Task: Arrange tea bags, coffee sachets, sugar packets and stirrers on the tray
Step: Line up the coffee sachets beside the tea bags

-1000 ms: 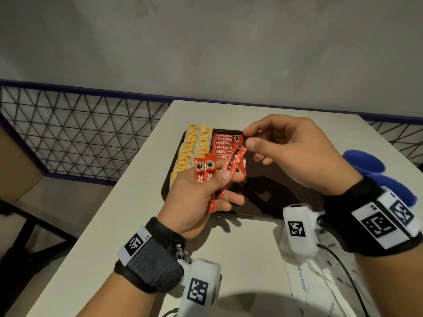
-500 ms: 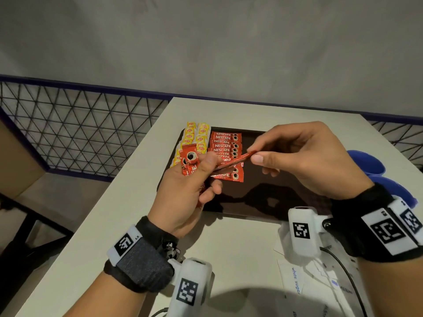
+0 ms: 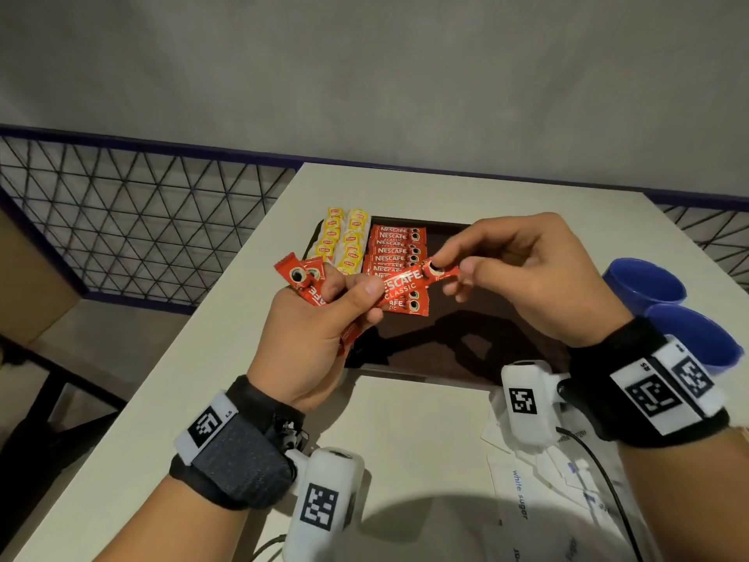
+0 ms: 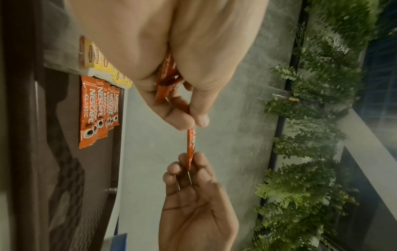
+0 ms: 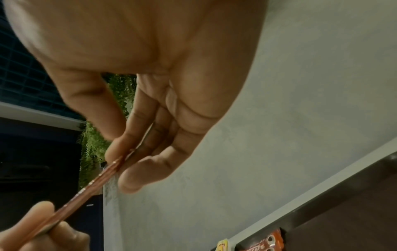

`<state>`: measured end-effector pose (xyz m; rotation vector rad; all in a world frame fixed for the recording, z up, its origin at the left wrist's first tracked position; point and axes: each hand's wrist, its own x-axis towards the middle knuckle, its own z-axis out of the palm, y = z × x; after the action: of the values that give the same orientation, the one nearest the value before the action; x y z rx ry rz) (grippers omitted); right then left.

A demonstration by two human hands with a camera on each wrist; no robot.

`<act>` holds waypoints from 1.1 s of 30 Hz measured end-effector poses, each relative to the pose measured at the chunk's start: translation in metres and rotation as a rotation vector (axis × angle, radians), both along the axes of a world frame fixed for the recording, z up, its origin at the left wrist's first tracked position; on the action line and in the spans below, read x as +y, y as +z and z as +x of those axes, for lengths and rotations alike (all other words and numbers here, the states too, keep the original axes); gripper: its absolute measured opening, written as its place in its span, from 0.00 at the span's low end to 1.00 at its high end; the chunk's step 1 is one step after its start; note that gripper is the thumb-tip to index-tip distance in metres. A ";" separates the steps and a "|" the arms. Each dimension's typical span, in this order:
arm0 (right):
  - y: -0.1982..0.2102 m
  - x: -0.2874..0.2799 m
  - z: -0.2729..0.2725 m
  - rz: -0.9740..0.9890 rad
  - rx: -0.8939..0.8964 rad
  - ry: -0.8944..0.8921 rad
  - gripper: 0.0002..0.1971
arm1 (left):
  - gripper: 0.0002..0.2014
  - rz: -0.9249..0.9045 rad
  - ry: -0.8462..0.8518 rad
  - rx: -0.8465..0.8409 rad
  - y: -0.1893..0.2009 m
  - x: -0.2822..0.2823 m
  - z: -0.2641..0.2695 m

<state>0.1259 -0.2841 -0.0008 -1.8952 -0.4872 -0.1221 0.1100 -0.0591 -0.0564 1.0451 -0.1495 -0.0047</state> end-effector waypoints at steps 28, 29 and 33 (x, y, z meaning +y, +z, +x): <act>-0.021 0.023 0.065 -0.533 0.440 -0.172 0.01 | 0.16 -0.022 0.244 0.155 0.004 0.012 0.008; -0.022 0.026 0.067 -0.544 0.447 -0.169 0.01 | 0.16 -0.014 0.239 0.151 0.004 0.012 0.008; -0.028 0.037 0.070 -0.670 0.448 -0.149 0.02 | 0.17 0.003 0.227 0.151 0.004 0.011 0.007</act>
<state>0.1958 -0.2475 -0.0286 -2.5175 -0.0715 0.4115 0.1175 -0.0485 -0.0521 1.0556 0.1062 0.1215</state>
